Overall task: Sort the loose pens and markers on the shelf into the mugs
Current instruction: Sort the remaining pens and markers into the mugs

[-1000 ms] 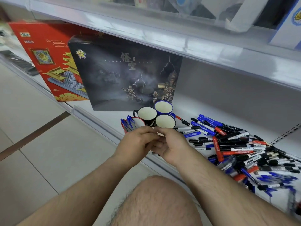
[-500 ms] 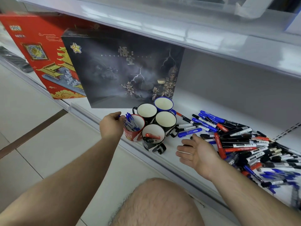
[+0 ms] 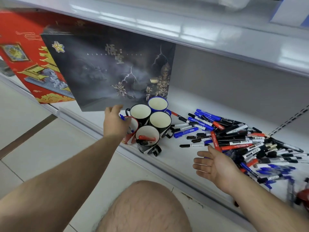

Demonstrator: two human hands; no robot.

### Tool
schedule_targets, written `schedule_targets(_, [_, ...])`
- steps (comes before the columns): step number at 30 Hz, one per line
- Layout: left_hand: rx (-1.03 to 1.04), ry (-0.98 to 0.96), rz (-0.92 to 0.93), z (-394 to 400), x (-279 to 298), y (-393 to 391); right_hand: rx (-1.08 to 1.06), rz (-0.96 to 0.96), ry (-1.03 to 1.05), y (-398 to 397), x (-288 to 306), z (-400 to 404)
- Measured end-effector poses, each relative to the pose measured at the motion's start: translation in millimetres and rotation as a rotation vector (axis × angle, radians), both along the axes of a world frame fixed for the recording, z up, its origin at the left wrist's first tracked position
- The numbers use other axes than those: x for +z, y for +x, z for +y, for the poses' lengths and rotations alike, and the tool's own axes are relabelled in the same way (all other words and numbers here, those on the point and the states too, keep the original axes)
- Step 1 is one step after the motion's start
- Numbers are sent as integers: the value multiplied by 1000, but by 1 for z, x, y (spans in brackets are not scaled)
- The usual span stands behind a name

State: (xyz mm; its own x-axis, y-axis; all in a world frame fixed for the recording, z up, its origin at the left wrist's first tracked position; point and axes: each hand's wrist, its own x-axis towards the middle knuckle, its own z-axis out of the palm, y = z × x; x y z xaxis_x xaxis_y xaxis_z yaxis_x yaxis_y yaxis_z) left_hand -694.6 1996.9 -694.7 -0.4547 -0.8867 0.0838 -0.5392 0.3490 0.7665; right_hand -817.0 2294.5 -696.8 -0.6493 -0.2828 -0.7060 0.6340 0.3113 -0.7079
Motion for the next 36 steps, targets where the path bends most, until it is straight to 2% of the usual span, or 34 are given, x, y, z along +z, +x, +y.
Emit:
schedule_targets(4, [-328,-163,44,39,38,-24,-18,13,14,-4,1,13])
schedule_targets(8, [-695,-319,-14,79,72,-45,-47,32,9,-11,3,28])
schedule_targets(12, [-1013,-398,-257,122,76,-68,-51,94,76,-10,-3,49])
schedule_targets(15, [-1141,-433,-461,156,60,-87,-29,183,175,-5,-18,73])
schedule_targets(19, [-1168,-355,-655,200,14,-106,77,354,314,0,-37,113])
schedule_targets(22, [-1157,-246,-711,229,-25,-114,138,512,509,-8,-45,142])
schedule_targets(24, [-1115,-185,-714,244,-47,-118,78,558,628,-18,-48,161])
schedule_targets(27, [-1038,-149,-726,256,-67,-128,-2,506,718,-34,-57,182])
schedule_targets(30, [-971,-211,-730,257,-78,-141,40,429,800,-45,-69,191])
schedule_targets(33, [-950,-254,-730,258,-86,-158,171,320,906,-53,-73,193])
schedule_targets(36, [-905,-107,-714,263,-87,-177,333,251,984,-74,-82,193])
